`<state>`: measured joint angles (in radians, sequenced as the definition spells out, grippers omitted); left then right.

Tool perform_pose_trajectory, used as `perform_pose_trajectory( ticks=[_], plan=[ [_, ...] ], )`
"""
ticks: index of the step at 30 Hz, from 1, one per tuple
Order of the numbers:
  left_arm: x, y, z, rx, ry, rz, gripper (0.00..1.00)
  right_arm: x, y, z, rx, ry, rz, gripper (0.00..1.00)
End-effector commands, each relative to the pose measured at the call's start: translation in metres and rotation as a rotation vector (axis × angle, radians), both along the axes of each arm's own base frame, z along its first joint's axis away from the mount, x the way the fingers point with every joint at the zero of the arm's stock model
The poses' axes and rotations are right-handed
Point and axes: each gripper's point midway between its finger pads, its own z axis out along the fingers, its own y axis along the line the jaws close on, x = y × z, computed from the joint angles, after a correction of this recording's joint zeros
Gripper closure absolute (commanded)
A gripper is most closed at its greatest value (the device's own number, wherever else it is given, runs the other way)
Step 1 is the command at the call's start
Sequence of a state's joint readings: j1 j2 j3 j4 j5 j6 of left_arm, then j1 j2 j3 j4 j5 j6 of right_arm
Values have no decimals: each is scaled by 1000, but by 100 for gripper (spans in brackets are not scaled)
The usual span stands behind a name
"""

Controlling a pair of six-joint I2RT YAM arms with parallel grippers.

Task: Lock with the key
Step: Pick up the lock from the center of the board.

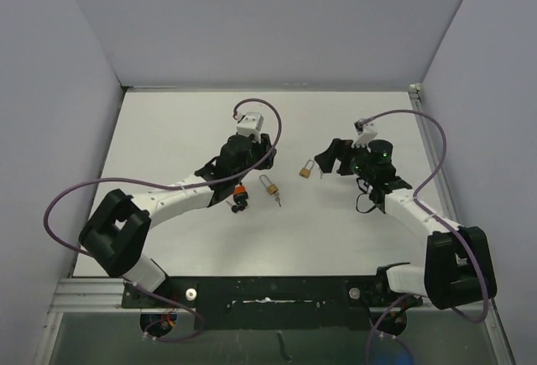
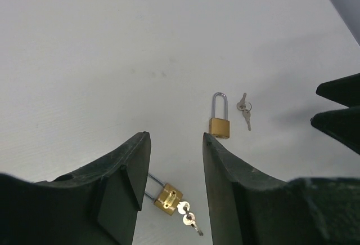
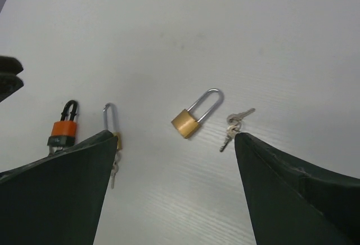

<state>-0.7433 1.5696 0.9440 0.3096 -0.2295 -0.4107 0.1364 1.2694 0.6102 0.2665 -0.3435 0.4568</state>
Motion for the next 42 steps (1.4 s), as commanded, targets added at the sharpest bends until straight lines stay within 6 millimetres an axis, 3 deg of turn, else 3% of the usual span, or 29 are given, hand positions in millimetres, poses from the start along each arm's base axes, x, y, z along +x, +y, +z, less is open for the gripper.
perform_pose_trajectory(
  ticks=[1,7,8,11,14,17,23,29,32,42],
  plan=[
    [-2,15,33,-25,-77,-29,60,-5,44,32,-159,-142,143,12],
    [-13,41,54,-142,-97,-78,77,-14,75,34,-236,-177,230,12],
    [-15,45,58,-157,-103,-83,77,-15,81,36,-243,-183,248,12],
    [-15,57,71,-165,-133,-55,63,-23,103,36,-280,-186,302,13],
    [-19,73,63,-150,-170,-5,61,-33,128,34,-351,-209,346,14],
    [-20,88,57,-132,-182,57,56,-33,139,23,-364,-184,359,14],
    [-17,103,37,-85,-108,130,57,-33,162,-2,-386,-135,413,14],
    [-14,108,21,-83,-49,161,57,-29,167,-33,-428,-68,419,19],
    [-10,111,12,-82,-10,175,57,-28,170,-45,-446,-39,422,26],
    [1,133,-19,-202,161,241,64,-29,180,-72,-494,2,463,34]
  ],
)
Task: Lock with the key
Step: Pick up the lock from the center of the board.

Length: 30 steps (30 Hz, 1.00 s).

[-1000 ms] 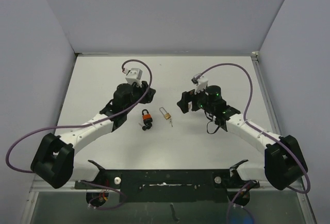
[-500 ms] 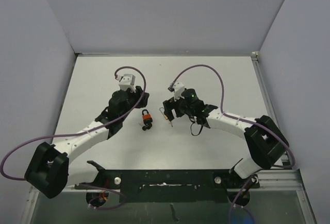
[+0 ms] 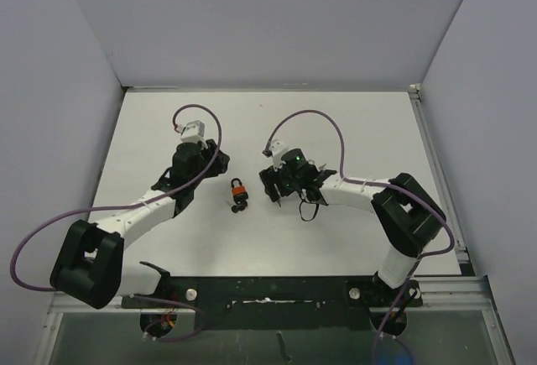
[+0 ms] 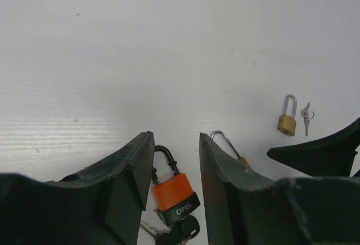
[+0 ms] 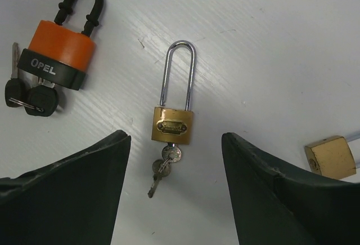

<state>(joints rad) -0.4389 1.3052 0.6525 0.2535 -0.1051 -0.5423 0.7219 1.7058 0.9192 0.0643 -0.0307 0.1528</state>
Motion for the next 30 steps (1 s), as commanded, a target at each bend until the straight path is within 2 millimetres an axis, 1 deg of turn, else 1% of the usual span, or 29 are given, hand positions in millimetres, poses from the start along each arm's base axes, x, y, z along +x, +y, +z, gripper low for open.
perform_pose_trajectory(
  ticks=[1,3,9,15,22,25,26,29,30],
  plan=[
    [9,1,12,-99,10,17,65,14,13,15,14,-59,9,35],
    [9,3,13,-88,11,21,66,15,13,10,6,-50,6,38],
    [5,8,18,-72,6,29,66,13,14,-1,-4,-29,1,44],
    [3,10,17,-73,5,35,66,13,13,-12,-28,-13,-7,51],
    [3,9,17,-77,10,32,66,12,12,-22,-46,3,-5,55],
    [3,8,17,-79,12,30,66,10,11,-24,-55,11,-3,65],
    [3,8,17,-79,12,30,66,9,10,-25,-59,13,-3,71],
    [3,8,17,-80,13,28,66,8,9,-26,-69,16,-8,95],
    [3,7,17,-81,12,26,66,8,8,-26,-72,15,-10,100]
  ],
)
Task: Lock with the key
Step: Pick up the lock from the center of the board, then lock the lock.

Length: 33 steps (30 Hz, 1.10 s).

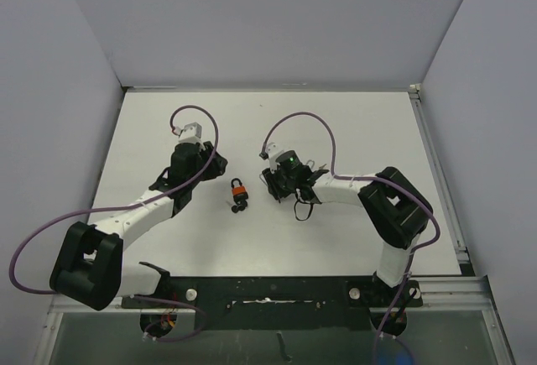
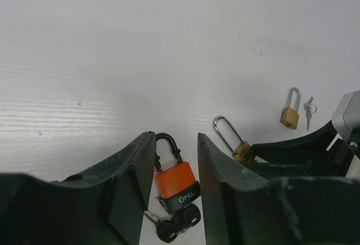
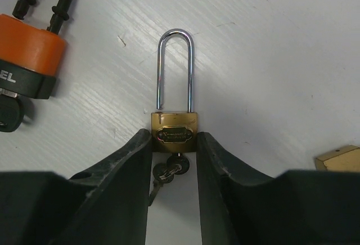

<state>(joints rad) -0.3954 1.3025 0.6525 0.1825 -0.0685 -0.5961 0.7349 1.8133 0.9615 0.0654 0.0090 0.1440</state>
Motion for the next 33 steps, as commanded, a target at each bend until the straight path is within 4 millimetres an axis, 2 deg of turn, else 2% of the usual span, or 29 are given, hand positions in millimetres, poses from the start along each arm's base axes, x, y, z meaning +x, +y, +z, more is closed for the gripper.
perform_pose_trajectory(
  ticks=[1,5,9,12,16,19,22,25,28,32,33],
  plan=[
    [7,-4,31,-48,-74,-4,66,2,6,5,-6,-13,0,100],
    [7,-5,36,-49,-84,-14,66,5,9,29,11,-75,3,100],
    [8,-11,51,-55,-119,-51,66,8,16,79,56,-237,27,100],
    [7,-21,71,-73,-178,-119,66,0,20,124,150,-409,80,100],
    [4,-30,102,-100,-275,-182,66,-14,5,169,269,-577,70,100],
    [-3,-38,133,-120,-380,-252,66,-25,-5,189,313,-629,77,100],
    [-21,-57,170,-142,-546,-425,66,-38,-13,208,374,-679,92,100],
    [-51,-80,199,-157,-705,-654,65,-56,-19,229,462,-712,124,100],
    [-79,-95,217,-193,-776,-836,65,-75,-27,252,556,-746,156,100],
    [-90,-100,232,-259,-792,-894,65,-99,-42,279,658,-843,193,100],
    [-91,-101,236,-268,-793,-904,65,-105,-46,281,672,-863,202,100]
  ],
)
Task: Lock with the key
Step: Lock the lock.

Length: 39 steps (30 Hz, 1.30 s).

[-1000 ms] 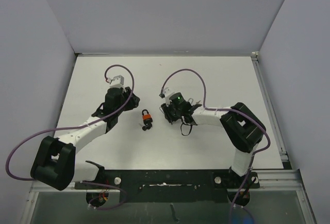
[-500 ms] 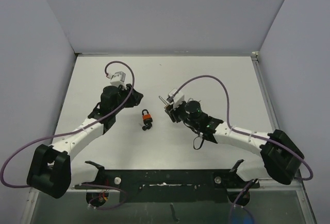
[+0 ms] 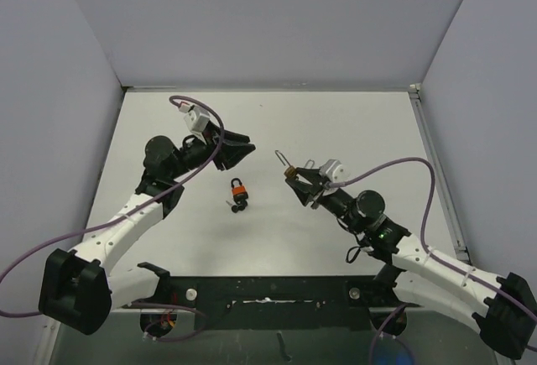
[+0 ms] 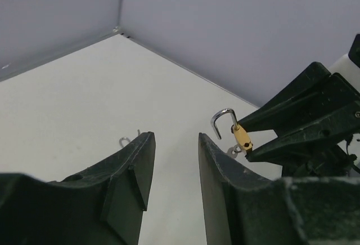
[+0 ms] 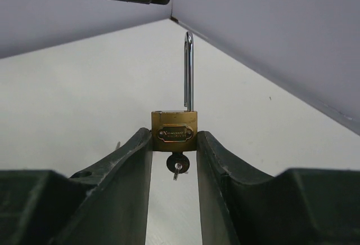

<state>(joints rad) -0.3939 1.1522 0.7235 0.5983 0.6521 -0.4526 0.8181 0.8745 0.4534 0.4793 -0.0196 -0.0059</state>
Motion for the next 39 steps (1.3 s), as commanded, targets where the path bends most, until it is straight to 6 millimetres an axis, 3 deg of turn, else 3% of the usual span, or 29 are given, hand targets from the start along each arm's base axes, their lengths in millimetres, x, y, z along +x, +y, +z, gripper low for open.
perform_pose_trajectory(
  ticks=[1,8,15,23,39],
  plan=[
    [-31,-11,61,-71,-175,-178,65,-25,-12,59,181,-189,64,100],
    [-72,-19,77,-61,-299,-410,67,-49,-23,83,252,-300,115,100],
    [-91,-34,77,-56,-279,-573,68,-58,-21,92,273,-321,159,100],
    [-103,-58,72,24,-268,-600,70,-56,-17,94,274,-313,165,100],
    [-73,-48,78,22,-237,-292,70,-57,-15,97,287,-298,179,100]
  ],
)
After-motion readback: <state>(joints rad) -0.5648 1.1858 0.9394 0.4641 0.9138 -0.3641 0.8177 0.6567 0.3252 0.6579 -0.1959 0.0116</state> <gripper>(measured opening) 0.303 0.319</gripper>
